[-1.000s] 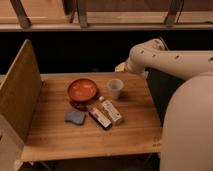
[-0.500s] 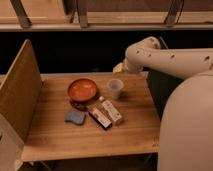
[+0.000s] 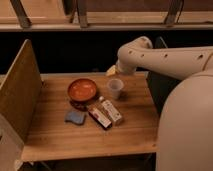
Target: Pick up the ceramic bowl
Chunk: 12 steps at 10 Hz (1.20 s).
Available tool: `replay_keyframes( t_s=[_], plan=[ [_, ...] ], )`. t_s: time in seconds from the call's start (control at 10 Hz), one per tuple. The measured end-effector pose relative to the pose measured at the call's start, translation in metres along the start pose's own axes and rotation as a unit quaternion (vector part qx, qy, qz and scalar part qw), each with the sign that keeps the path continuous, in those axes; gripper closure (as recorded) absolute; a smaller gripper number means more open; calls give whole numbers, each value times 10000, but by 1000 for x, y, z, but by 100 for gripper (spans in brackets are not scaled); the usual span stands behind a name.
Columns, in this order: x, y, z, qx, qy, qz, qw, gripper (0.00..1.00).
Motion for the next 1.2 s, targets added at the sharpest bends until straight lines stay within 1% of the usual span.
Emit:
replay_keyframes(
  t_s=[0.1,0.2,0.4,0.6,0.8,0.9,1.0,1.1,1.2],
  plan=[
    [5,7,6,-45,92,-75,9999,20],
    [12,17,13,-126,229,-158,9995,20],
    [26,35,27,-225,464,-342,9981,20],
    [25,32,26,-207,448,-336,9982,20],
    [25,35,26,-221,459,-338,9981,20],
    [28,32,29,-161,515,-404,9977,20],
    [34,44,35,-157,637,-582,9961,20],
    [38,53,40,-181,705,-686,9950,20],
    [46,65,46,-273,846,-762,9931,20]
  ],
)
